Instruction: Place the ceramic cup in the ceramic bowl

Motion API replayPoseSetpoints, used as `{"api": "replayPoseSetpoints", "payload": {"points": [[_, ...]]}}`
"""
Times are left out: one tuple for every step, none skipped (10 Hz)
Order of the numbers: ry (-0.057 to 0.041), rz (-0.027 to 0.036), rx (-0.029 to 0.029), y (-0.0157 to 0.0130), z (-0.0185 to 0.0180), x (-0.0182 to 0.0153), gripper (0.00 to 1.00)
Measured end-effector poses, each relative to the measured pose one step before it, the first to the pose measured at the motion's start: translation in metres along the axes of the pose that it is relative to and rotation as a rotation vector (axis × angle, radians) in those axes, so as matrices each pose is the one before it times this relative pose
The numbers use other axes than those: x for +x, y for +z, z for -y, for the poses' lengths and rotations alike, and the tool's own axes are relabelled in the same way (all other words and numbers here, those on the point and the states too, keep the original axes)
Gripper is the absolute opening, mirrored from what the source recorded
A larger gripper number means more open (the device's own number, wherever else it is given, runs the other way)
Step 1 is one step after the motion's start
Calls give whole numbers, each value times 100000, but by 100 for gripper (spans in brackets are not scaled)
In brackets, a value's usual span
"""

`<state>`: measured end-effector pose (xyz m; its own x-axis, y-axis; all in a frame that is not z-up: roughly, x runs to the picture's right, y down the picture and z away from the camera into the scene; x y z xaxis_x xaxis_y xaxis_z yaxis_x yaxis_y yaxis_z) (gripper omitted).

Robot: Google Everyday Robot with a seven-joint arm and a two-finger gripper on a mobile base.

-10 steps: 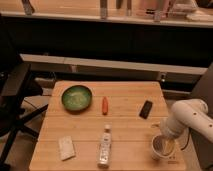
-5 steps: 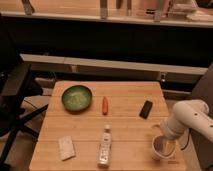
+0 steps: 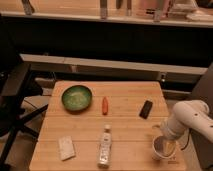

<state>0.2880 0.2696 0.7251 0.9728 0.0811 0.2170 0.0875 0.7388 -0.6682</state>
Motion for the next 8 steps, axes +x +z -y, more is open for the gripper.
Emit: {"api": "replayPoseSetpoints", "payload": {"points": [[128,72,-153,44,-61,93,80],[28,114,-42,14,-11,-5,80],[-8,112,-53,43,3,-3,80],[-55,-56,-109,0,-61,55,80],[105,46,-133,16,-55,58,80],[48,81,-92,37,-27,10,80],[90,22,-62,8,-36,65,80],[-30,63,-53,0,-37,44,80]]}}
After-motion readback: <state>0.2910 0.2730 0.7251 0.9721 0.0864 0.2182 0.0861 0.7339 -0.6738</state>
